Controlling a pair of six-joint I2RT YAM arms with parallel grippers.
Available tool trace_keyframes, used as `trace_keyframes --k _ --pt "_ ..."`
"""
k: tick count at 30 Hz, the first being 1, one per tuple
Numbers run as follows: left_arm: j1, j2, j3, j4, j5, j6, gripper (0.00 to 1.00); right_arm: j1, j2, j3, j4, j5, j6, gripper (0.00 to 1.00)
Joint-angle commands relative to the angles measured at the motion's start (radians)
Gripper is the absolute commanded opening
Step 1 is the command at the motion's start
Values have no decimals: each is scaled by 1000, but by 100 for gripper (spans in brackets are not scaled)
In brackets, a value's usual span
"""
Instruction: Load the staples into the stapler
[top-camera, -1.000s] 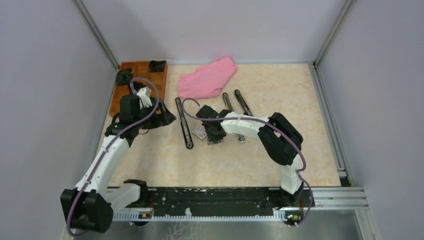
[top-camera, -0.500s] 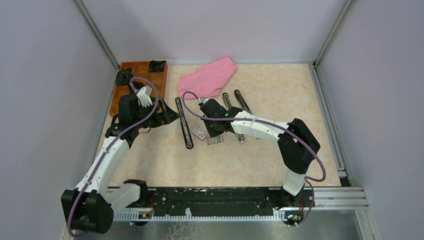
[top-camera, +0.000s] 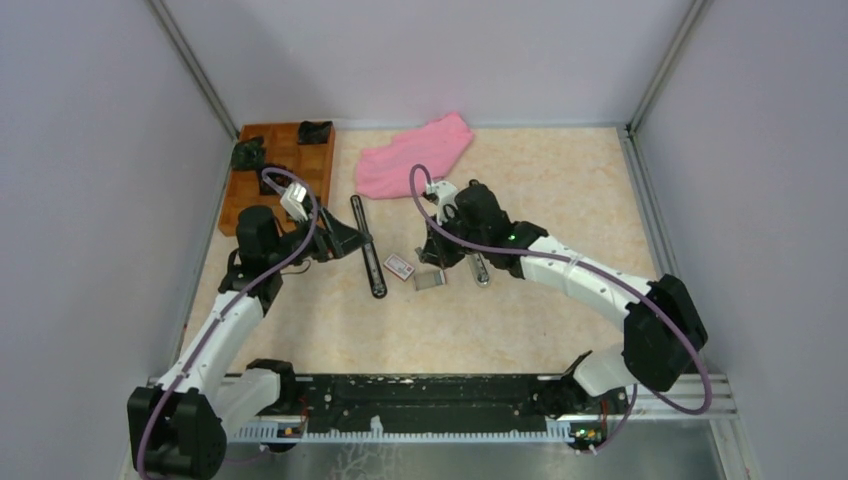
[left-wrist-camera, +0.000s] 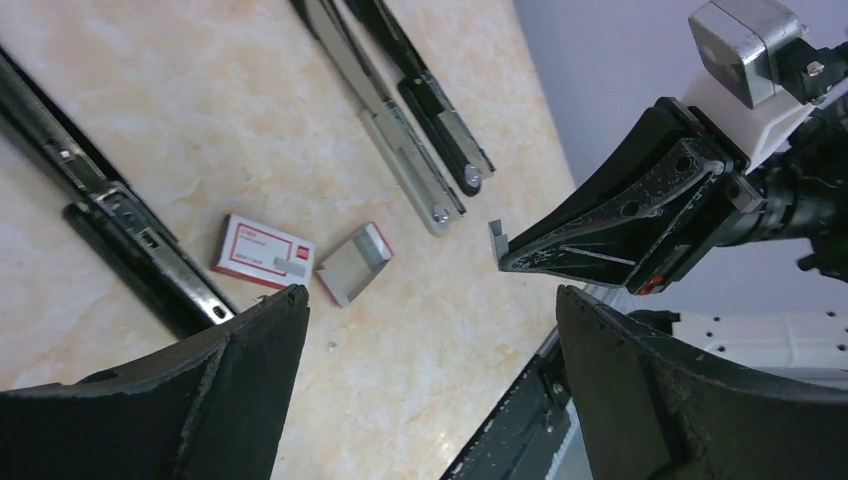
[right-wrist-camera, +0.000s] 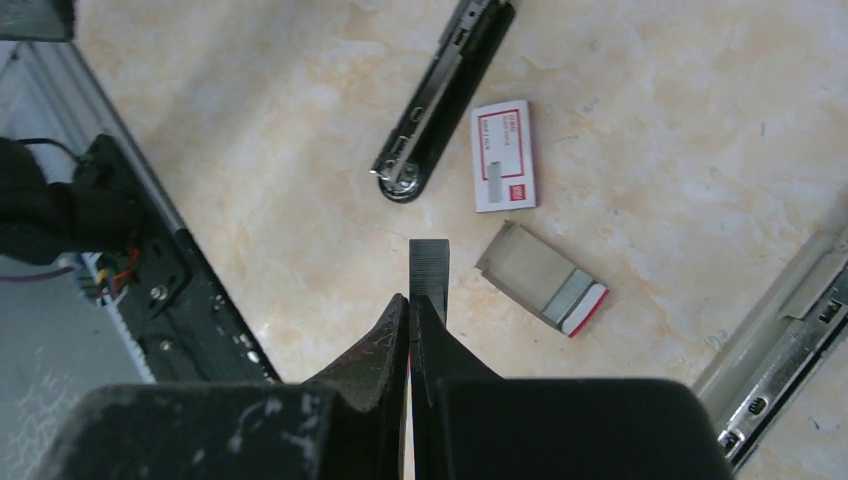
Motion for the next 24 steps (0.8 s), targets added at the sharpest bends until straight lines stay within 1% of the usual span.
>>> trace_keyframes --k 1,4,10,14,18,21,24 --pt "-9 -24 -43 236 125 -86 97 -38 -95 -54 208 -218 -1 0" --pt "-19 -31 -62 307 142 -114 97 -55 -123 -88 297 -305 28 0" --pt "-63 -26 -92 500 179 -197 94 -83 -143 -121 491 -468 112 0" --pt "-104 -19 -85 549 175 -206 91 -85 -131 -120 557 -524 149 0" --pt "-135 -11 -85 605 184 -220 85 -88 -121 -121 611 -556 183 0" --pt "-155 1 -85 639 199 -228 78 -92 -117 -130 669 -579 213 0" --pt "-165 12 -89 661 197 -239 74 -92 -109 -132 709 -602 233 0"
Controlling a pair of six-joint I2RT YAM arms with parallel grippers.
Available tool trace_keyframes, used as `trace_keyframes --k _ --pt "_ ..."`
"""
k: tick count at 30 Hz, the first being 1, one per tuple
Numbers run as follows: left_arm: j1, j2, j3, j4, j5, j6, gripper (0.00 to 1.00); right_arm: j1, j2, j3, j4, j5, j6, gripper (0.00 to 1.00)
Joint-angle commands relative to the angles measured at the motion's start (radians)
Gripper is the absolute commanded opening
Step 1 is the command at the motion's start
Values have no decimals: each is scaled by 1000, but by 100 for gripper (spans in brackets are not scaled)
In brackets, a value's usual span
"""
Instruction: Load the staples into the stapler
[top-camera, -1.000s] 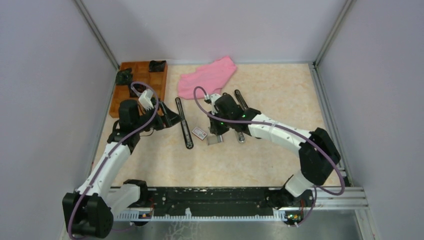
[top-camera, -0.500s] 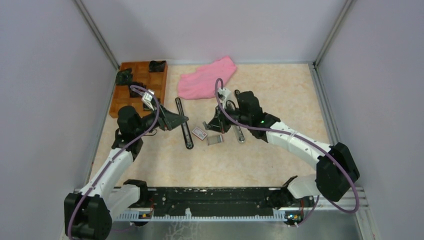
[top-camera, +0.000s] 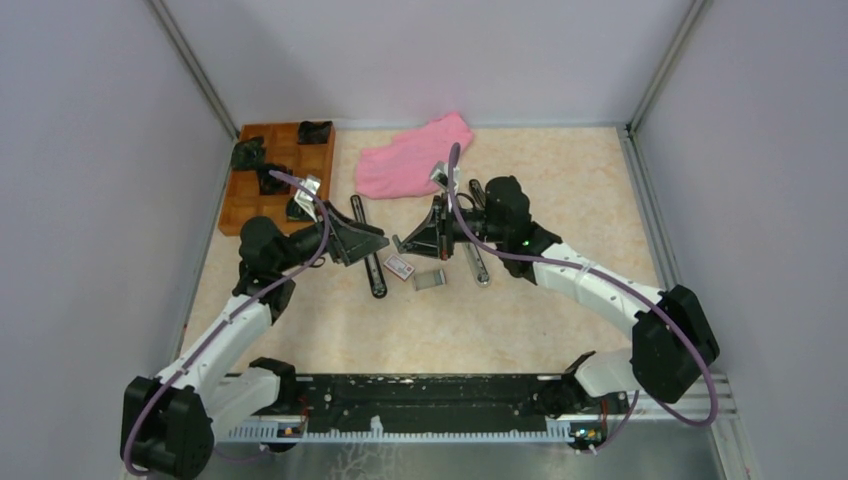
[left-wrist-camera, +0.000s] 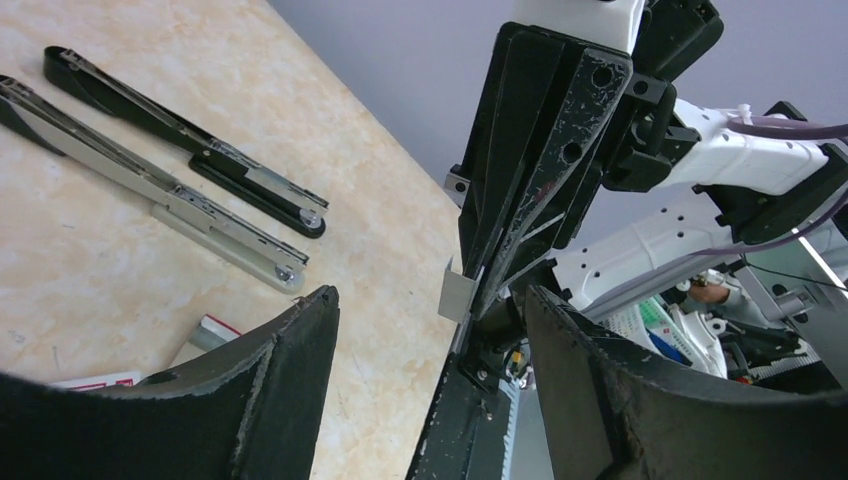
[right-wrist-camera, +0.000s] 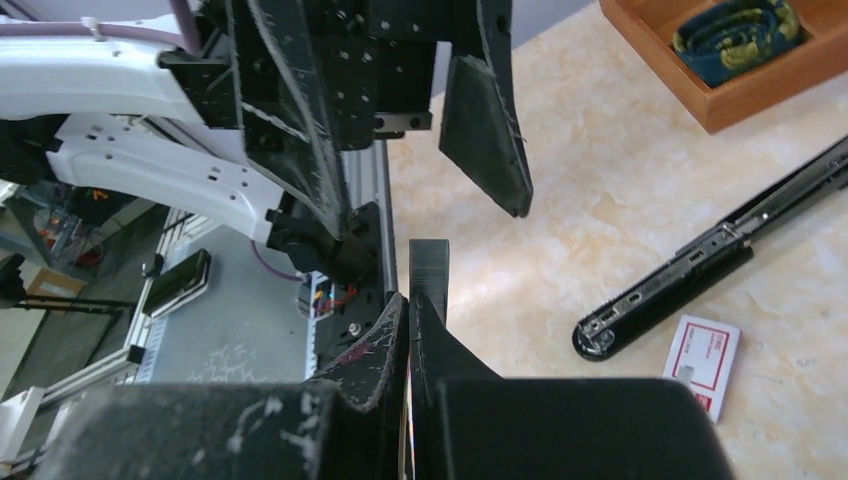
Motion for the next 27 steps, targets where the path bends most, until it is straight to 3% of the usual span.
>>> trace_keyframes --k 1,11,27 --pt "-17 16 -6 101 25 -27 73 -7 -7 -4 154 -73 50 0" --pt "-53 57 -11 227 42 -98 64 -7 21 -8 232 -108 101 0" --pt "-77 64 -13 229 25 -96 43 -7 52 -8 254 -133 127 0"
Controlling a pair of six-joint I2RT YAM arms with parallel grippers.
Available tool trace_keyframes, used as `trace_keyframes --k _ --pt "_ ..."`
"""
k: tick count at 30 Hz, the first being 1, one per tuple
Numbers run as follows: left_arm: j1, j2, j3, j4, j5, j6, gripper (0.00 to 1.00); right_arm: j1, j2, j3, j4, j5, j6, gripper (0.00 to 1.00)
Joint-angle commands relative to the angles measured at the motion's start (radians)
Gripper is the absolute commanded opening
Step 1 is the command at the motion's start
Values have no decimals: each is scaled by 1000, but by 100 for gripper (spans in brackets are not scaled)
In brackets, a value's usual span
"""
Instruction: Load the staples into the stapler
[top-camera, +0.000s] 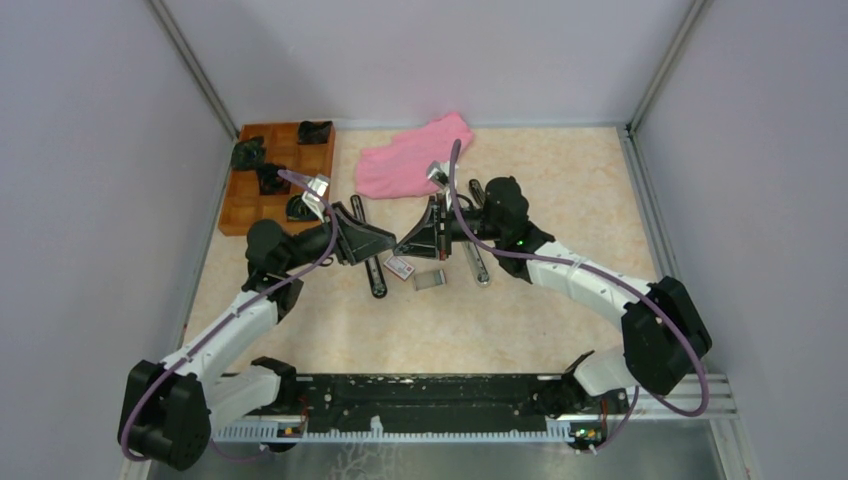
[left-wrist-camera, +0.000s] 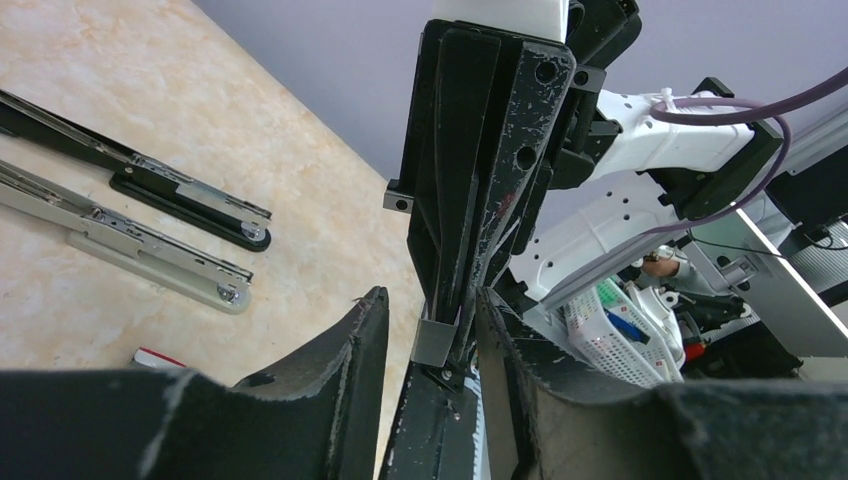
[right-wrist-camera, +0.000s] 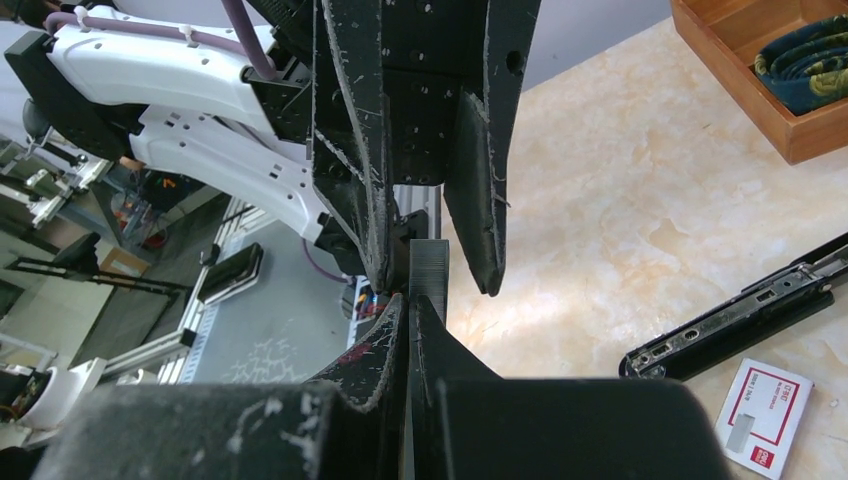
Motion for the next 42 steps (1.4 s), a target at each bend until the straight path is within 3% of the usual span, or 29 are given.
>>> trace_keyframes --k 1,9,13,20,22,31,37,42 --pt "-6 1 -7 42 6 3 41 -6 7 6 59 -17 4 0" --pt "-9 -11 -8 7 -17 13 24 -5 15 8 61 -15 6 0" --pt "-11 -25 -6 -33 -47 14 22 -5 7 8 59 -15 3 0" --pt "-22 -66 33 -281 -213 56 21 -6 -34 2 22 12 -64 40" --pt "-29 -80 49 -363 -277 64 21 -6 -55 3 -24 46 -114 47" --pt "-62 -70 124 -616 -506 25 21 68 -149 9 -276 365 -501 57" --pt "-64 -27 140 -679 -580 -76 18 172 -150 -26 -266 618 -739 61" --pt "-66 -9 162 -713 -630 -149 17 249 -115 -73 -148 764 -914 65"
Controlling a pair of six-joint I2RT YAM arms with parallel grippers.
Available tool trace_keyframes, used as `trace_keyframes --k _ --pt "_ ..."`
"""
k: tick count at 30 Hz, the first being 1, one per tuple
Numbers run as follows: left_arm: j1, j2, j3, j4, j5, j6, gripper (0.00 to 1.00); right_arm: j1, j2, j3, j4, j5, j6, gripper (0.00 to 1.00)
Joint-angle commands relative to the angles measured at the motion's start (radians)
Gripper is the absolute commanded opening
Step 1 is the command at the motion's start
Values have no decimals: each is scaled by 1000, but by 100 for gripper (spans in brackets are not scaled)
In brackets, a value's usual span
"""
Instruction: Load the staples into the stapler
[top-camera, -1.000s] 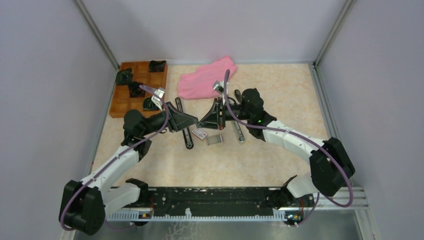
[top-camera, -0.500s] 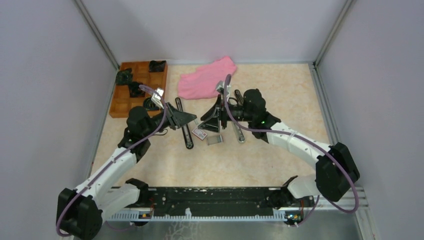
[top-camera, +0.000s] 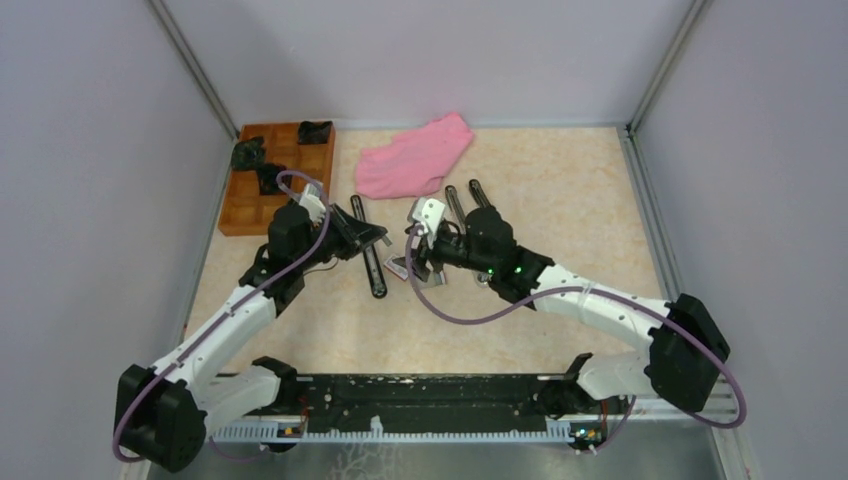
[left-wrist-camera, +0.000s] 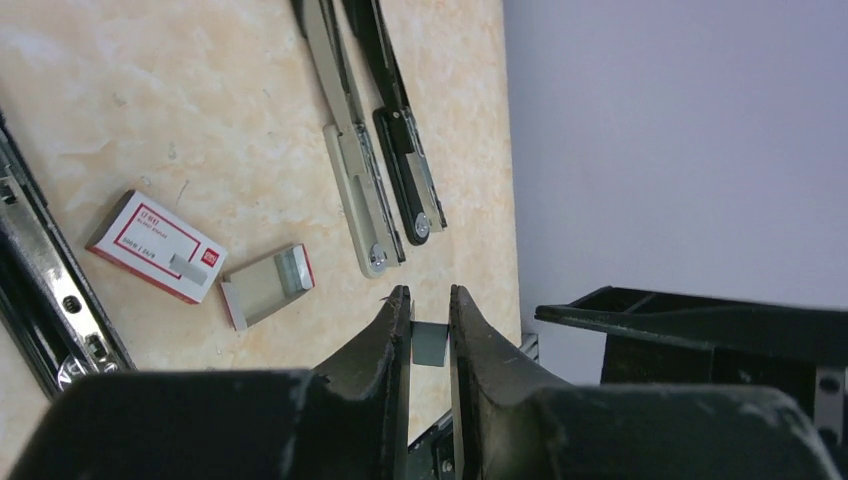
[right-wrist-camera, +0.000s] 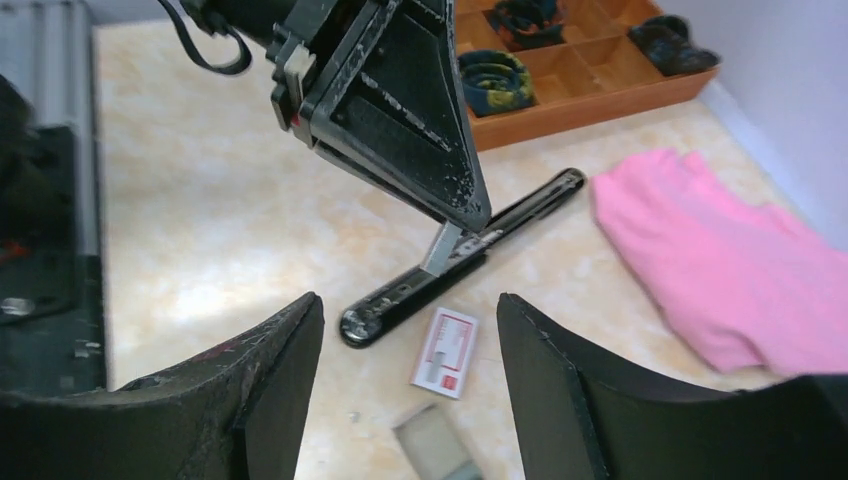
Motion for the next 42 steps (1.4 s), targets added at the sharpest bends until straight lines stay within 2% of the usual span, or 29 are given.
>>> trace_keyframes --k 1,5,13,24,33,42 --pt "-7 8 55 -53 -83 -84 17 73 20 -34 139 204 -244 65" --pt "-8 5 76 -102 -139 -128 16 123 77 -25 174 283 -360 65" --pt "-9 4 90 -182 -207 -228 13 202 167 -64 392 448 -529 65" --pt "-11 48 140 -289 -204 -293 7 219 282 -28 497 505 -601 60" --pt "-13 58 147 -326 -219 -320 7 228 342 -21 592 560 -653 50" --pt "-13 68 157 -359 -224 -342 7 231 353 3 565 549 -657 36"
